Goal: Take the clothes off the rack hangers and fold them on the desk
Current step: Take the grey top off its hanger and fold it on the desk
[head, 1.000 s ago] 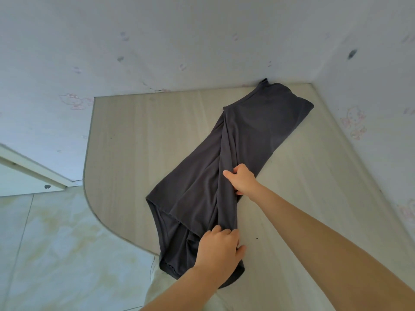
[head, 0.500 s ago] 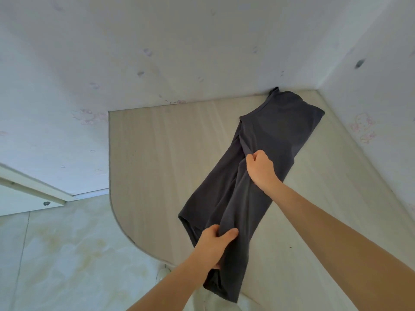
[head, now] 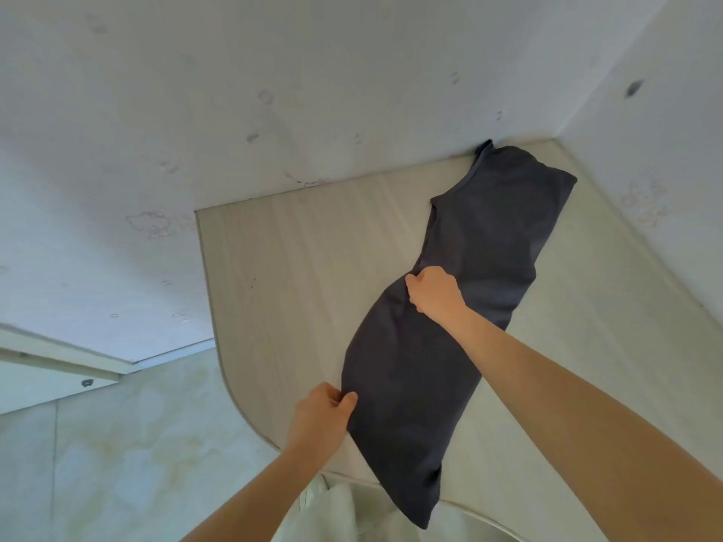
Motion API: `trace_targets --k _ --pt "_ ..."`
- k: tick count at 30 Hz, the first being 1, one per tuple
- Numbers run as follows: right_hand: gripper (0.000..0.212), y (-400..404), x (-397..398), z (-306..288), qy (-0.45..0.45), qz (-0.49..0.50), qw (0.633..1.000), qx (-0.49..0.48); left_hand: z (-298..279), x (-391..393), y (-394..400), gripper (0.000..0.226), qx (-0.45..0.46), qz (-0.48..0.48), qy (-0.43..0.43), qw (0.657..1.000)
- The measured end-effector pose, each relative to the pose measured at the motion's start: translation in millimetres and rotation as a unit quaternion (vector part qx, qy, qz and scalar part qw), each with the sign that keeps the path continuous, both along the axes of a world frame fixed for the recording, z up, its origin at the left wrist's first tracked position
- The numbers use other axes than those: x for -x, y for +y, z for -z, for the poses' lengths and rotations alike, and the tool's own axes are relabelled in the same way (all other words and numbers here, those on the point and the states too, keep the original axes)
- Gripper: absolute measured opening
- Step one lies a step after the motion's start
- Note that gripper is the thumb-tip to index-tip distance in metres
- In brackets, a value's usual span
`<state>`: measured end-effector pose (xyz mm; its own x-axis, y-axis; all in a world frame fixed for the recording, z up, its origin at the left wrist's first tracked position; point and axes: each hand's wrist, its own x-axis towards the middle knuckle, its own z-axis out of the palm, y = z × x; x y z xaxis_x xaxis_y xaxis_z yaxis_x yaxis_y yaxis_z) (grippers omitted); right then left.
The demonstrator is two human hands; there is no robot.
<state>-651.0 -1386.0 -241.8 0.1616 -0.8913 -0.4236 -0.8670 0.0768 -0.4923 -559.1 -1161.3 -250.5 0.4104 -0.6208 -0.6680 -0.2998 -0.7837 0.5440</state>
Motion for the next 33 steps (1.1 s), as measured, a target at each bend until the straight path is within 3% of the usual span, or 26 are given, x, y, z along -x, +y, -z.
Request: trace_targets --k 5,7,12,15,18,21,23,27,33 --pt "0.03 16 47 10 0.036 0.04 0.999 -0.006 -3 -16 -20 0.022 0.054 -0.011 -0.034 0.998" --pt "0.03 26 69 13 0.069 0.07 0.995 0.001 -2 -18 -30 0.024 0.067 -0.038 -0.003 0.997" --pt "0.053 74 114 23 0.143 0.113 0.983 -0.034 4 -17 -50 0.02 0.053 -0.116 0.135 0.982" --pt "0.054 106 123 26 0.131 0.109 0.981 -0.088 2 -13 -52 0.014 0.054 -0.082 0.154 0.983" --pt "0.041 125 124 29 0.116 0.106 0.982 -0.106 -4 -7 -46 0.012 0.036 -0.033 0.16 0.986" --pt "0.027 134 125 30 0.033 0.135 0.984 -0.112 -2 -4 -43 0.02 0.038 -0.01 0.113 0.993" --pt "0.021 141 129 26 -0.066 0.215 0.966 -0.126 -3 -2 -45 0.026 0.038 -0.012 0.099 0.994" --pt "0.025 161 145 13 -0.272 0.364 0.868 -0.202 -3 13 -48 0.01 0.028 -0.058 0.154 0.986" --pt "0.038 177 166 17 -0.291 0.364 0.837 -0.287 10 26 -37 0.006 0.027 -0.103 0.19 0.976"
